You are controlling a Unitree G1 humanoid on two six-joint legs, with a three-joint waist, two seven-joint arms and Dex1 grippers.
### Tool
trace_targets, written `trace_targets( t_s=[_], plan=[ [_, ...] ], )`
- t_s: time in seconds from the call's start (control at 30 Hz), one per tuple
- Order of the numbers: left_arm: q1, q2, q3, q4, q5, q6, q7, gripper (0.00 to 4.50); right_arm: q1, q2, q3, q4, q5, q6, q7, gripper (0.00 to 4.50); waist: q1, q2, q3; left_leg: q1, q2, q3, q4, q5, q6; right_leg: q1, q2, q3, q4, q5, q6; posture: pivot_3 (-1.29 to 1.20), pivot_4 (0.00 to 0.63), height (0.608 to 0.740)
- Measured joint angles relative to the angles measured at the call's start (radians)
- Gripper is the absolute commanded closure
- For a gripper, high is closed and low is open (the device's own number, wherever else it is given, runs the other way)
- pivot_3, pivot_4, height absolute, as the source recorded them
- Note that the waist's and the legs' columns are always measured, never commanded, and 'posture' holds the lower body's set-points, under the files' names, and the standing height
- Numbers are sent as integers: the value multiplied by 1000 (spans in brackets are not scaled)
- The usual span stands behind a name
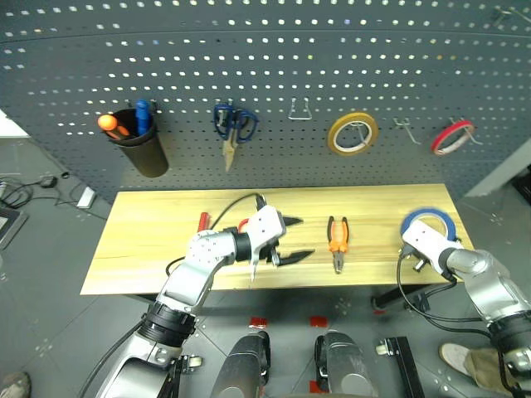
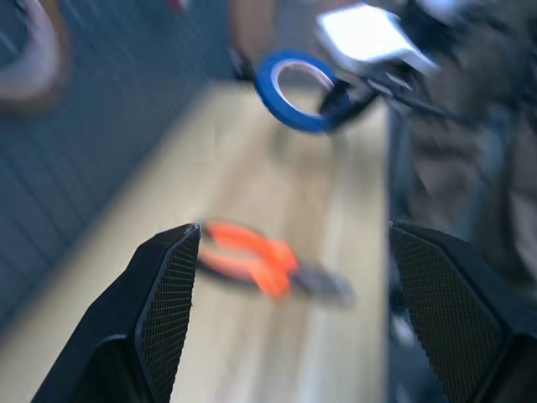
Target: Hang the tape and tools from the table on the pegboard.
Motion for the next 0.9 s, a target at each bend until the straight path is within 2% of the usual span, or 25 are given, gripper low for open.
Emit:
trace_targets(
  t_s=[0.13, 0.27, 0.37, 0.57, 0.77, 0.83, 0.9],
  plan=[
    [-49, -48, 25, -16, -29, 30, 52, 737, 74, 58, -1, -219, -71, -84, -99, 3830, -6, 0, 0, 0, 0, 0, 0, 0, 0, 0, 1, 1, 1, 0, 1, -293, 231, 740],
    [-98, -78, 56, -15, -38, 50, 99, 737, -1, 105, -10, -252, -77, -159, -157, 3830, -5, 0, 0, 0, -1, 0, 1, -1, 1, 0, 1, 2, 0, 2, 4, -296, 226, 740],
    [-107, -88, 58, -10, -38, 53, 109, 737, -93, 106, -41, -181, -64, -213, -172, 3830, -4, -1, 0, 1, -1, 0, 2, -2, 4, 1, 1, 2, 0, 2, 4, -294, 220, 740],
    [-110, -109, 57, 10, -37, 55, 139, 737, -276, 108, -75, 134, -5, -280, -169, 3830, -5, -1, 0, 1, -1, 1, 1, 1, 0, 1, 0, 2, 0, 3, 3, -285, 213, 740],
    [-115, -109, 57, 14, -35, 54, 144, 737, -405, 145, -72, 342, 64, -375, -86, 3830, -8, 0, 0, 1, -1, 3, 1, 1, 0, 1, 0, 2, -2, 3, 3, -283, 213, 740],
    [-115, -103, 57, 16, -33, 54, 144, 737, -422, 165, -72, 372, 86, -372, -71, 3075, -8, 0, 0, 1, -1, 3, 2, 1, 0, 2, 0, 2, -1, 3, 3, -279, 213, 740],
    [-113, -95, 57, 17, -30, 53, 144, 737, -424, 181, -73, 382, 105, -359, -65, 2510, -6, 0, 0, 1, -1, 2, 2, 1, 0, 2, 0, 2, -1, 3, 3, -277, 215, 740]
  ],
)
